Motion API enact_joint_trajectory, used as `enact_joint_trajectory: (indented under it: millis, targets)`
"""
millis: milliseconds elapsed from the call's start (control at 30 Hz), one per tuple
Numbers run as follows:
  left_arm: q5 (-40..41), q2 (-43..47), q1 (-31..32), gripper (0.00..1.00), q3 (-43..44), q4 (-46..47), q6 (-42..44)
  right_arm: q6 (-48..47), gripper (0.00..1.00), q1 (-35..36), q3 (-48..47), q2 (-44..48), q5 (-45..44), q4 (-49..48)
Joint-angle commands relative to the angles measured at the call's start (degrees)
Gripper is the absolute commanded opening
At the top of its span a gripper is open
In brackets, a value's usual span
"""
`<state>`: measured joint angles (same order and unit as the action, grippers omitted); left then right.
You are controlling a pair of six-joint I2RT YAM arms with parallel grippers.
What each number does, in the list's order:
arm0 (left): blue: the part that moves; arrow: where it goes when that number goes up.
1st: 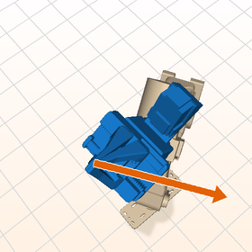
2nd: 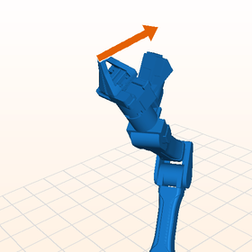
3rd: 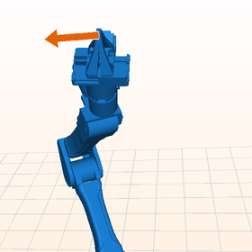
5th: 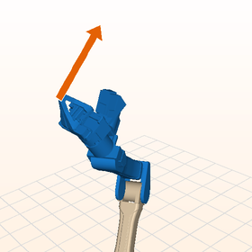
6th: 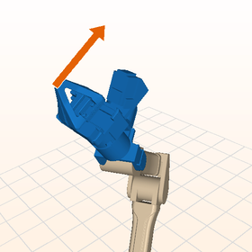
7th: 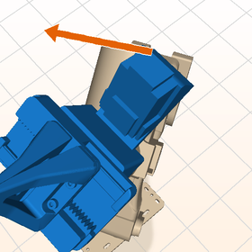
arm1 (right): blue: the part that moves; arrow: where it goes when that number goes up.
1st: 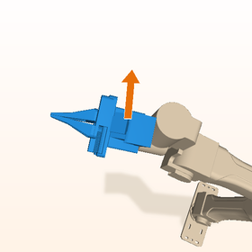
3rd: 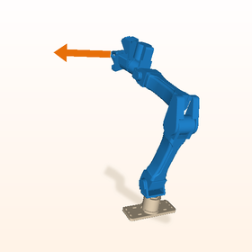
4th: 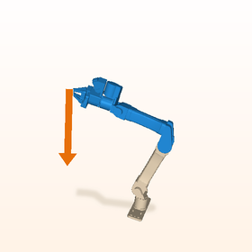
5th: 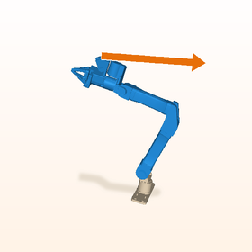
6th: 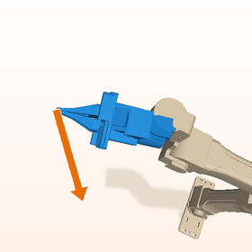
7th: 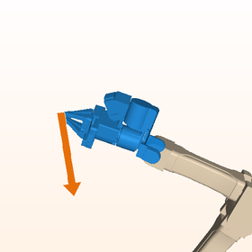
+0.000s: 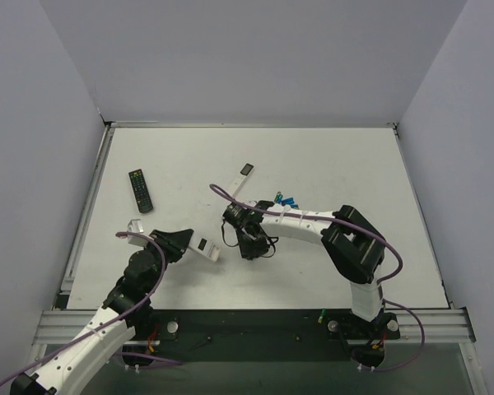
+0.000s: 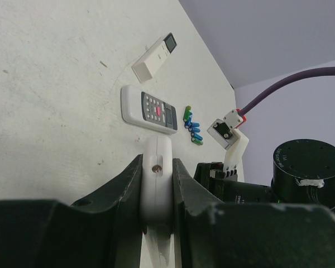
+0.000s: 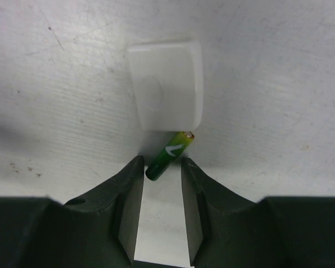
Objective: Load the batteries into the remote control
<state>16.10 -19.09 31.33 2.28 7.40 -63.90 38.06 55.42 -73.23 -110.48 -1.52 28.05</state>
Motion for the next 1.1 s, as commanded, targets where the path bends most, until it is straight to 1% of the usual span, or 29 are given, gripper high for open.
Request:
enact_joint_trajectory:
  millis: [0,200,233,367,500,667,867,967,1000,1067]
  targets:
    - [0.1,-0.2,-0.2,0.0,-9.0,6.4,1.7,2.5,0.28,-1.9,4.3,1.7,-0.7,0.1]
    - [-0.5,-2.9,-0.2,0.0,-9.1,10.8,2.0,2.6,0.22,-3.1,7.0,4.3,-0.5,-0.9]
    - [-0.5,-3.3,-0.2,0.0,-9.1,11.2,2.1,2.5,0.19,-3.2,7.6,4.6,-0.6,-1.1]
    - [-1.3,-5.4,-0.2,0.0,-9.1,14.5,2.4,2.0,0.15,-3.5,9.2,6.4,-1.0,-1.0]
    - [-1.7,-7.4,-0.1,0.0,-9.3,17.3,3.3,1.3,0.06,-3.9,10.6,8.3,-1.0,-1.0]
    - [-1.9,-8.4,-0.1,0.0,-9.2,19.7,4.3,-0.5,0.0,-4.0,11.5,10.4,-0.2,-1.6]
    - [-2.4,-10.3,-0.1,0.0,-9.1,20.9,4.6,-0.4,0.01,-4.7,11.4,9.1,0.0,-0.9]
    - [-2.7,-11.0,-0.1,0.0,-8.8,21.2,4.7,-0.4,0.07,-5.1,11.3,8.8,0.1,-0.5]
    - [-2.7,-11.1,-0.1,0.0,-8.8,21.2,4.8,-0.4,0.11,-5.1,11.2,8.7,0.1,-0.5]
    - [-2.8,-11.0,-0.1,0.0,-8.8,21.2,5.0,-0.7,0.14,-5.1,11.2,8.8,0.2,-0.5]
